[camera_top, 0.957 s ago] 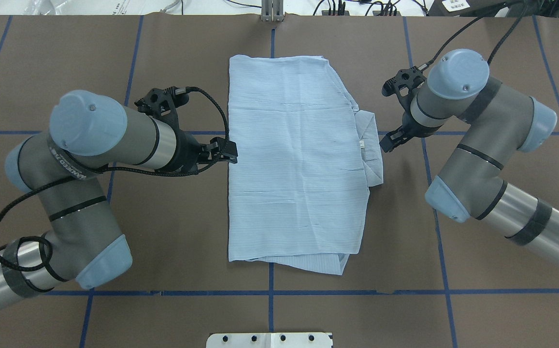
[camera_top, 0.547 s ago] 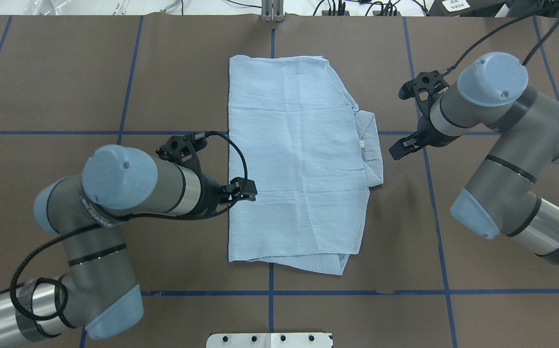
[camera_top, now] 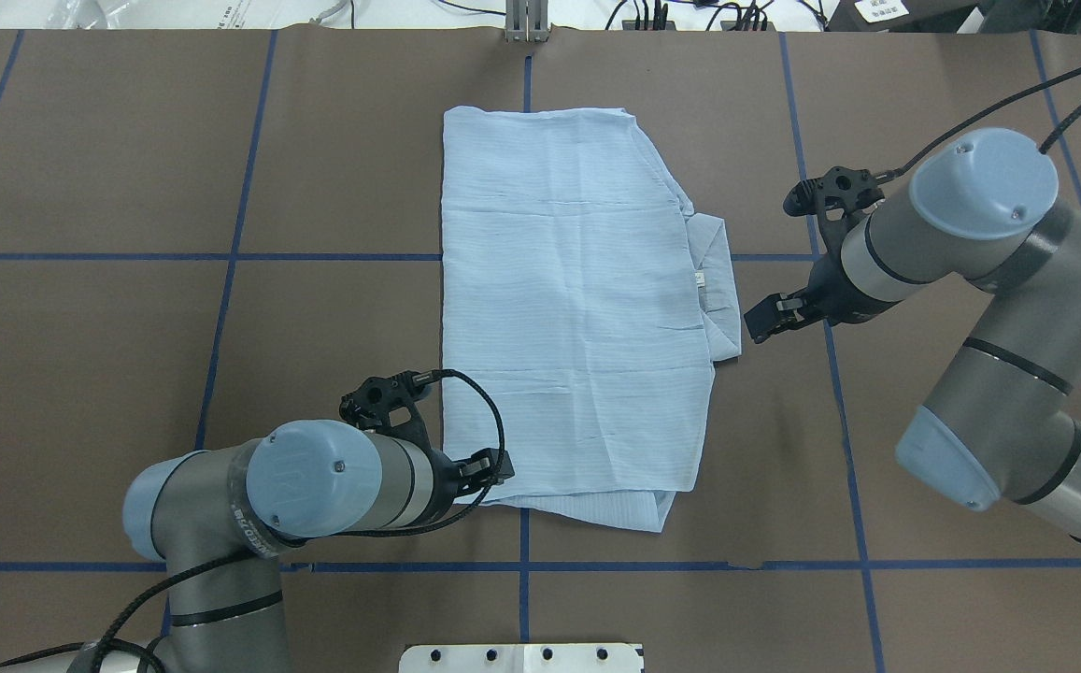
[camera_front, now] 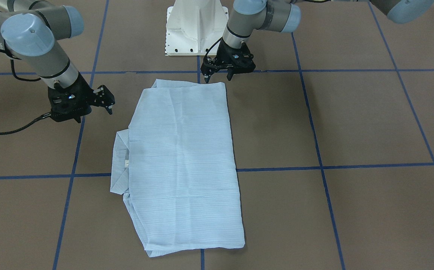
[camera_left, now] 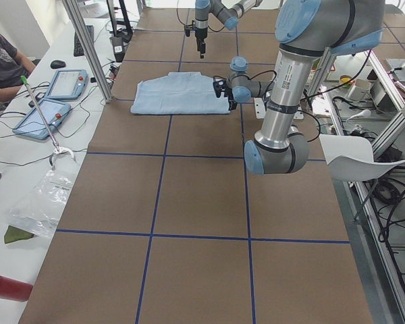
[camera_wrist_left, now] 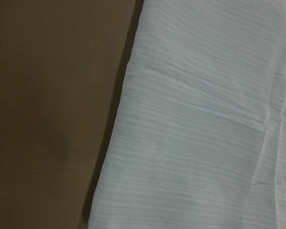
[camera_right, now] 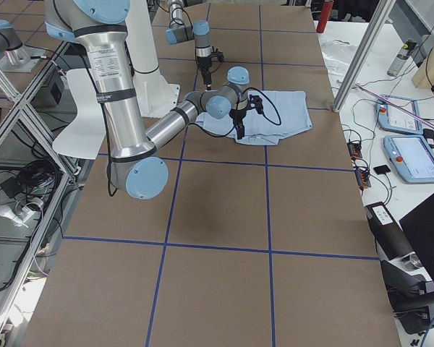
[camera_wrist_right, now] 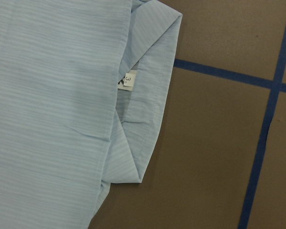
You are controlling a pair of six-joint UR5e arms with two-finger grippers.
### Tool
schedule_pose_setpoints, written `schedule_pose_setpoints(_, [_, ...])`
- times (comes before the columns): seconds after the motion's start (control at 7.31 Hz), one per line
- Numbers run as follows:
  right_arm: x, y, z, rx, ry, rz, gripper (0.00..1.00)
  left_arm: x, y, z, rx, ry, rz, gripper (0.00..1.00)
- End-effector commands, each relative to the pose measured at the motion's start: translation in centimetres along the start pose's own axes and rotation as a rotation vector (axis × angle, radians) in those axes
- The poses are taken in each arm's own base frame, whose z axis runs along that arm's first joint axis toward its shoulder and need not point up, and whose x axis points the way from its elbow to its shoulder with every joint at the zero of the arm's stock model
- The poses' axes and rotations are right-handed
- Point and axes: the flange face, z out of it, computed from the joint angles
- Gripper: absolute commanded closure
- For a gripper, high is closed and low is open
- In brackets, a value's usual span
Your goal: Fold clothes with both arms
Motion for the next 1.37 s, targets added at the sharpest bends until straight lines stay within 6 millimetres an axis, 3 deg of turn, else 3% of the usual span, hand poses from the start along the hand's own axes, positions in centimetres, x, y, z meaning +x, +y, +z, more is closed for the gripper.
schedule_pose_setpoints(0.0, [-1.16,0.75,-0.31,-0.003,-0.017,0.012,0.0,-0.54,0.22,1.67,0.005,-0.036,0.0,0.12])
schedule_pose_setpoints(0.55, [-1.1,0.8,-0.27,-0.005,-0.017,0.013,0.0,-0.51,0.2,2.06,0.005,-0.042,-0.003,0.21])
schedule_pose_setpoints(1.23, [-1.12,0.83,-0.27,-0.007,-0.019,0.013,0.0,-0.09,0.21,2.56,0.005,-0.045,-0.001,0.24])
